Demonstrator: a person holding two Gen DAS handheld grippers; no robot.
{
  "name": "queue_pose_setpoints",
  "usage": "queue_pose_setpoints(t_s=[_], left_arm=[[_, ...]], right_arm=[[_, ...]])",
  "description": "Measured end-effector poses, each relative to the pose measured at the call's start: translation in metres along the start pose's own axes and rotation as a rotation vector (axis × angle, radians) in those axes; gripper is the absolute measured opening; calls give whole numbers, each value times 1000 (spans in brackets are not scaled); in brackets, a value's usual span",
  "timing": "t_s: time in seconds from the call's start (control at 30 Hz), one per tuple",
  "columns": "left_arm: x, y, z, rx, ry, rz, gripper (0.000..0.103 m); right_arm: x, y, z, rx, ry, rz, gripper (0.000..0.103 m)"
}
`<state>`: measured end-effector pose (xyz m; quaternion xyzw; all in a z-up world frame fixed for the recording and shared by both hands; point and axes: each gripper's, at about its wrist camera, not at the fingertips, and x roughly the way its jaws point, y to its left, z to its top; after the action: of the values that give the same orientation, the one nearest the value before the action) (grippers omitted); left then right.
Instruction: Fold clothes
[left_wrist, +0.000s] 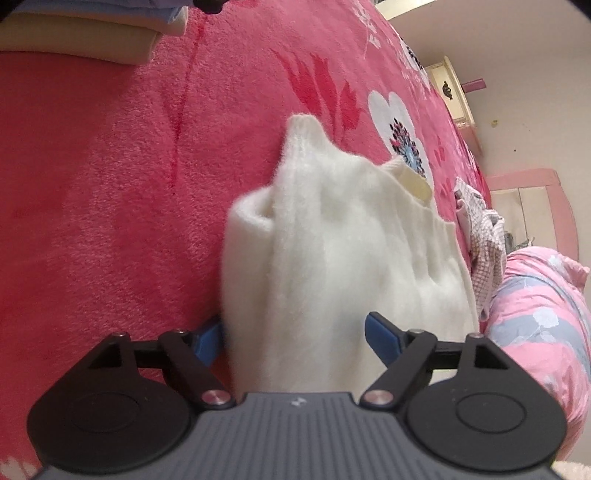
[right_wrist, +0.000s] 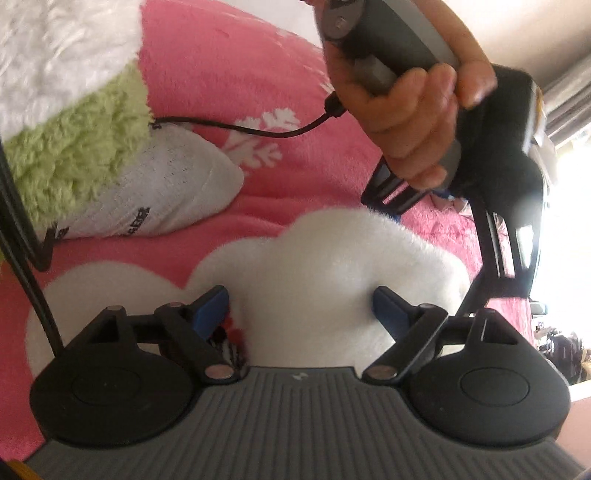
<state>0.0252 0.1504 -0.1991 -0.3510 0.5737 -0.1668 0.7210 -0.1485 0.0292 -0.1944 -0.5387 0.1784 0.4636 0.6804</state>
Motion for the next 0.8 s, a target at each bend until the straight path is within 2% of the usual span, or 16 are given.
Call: queue_pose_setpoints(t_s=[0.13,0.2,0.27,0.3,0.33,0.37,0.43,0.6,0.8], left_arm=[[3,-1,3,-4,3,12,79],[5,-5,3,0,-6,27,74],[5,-8,2,11,-22,44,59],[6,-11,2,18,-33,51,55],[5,-12,0,21,-42,50,46],[4,-14,-1,21,-52,47,40],[0,-20,-2,10,-74,38,34],[-19,-51,-4,-1,-146,-41,27],[-17,-141,-4,127,-188,-99,27]], right_arm=[[3,4,-2,-71,23,-49,83],[6,-5,-5,-17,32,-45,83],[9,-16,-4,27,37,-43,74],[9,-21,-4,46,34,-45,69],[8,-25,-5,61,30,-53,56],[6,-27,-6,64,24,-65,49],[0,-30,-8,61,6,-93,42],[-29,-49,-16,154,-51,-175,34],[-88,-76,-50,336,-120,-326,33]])
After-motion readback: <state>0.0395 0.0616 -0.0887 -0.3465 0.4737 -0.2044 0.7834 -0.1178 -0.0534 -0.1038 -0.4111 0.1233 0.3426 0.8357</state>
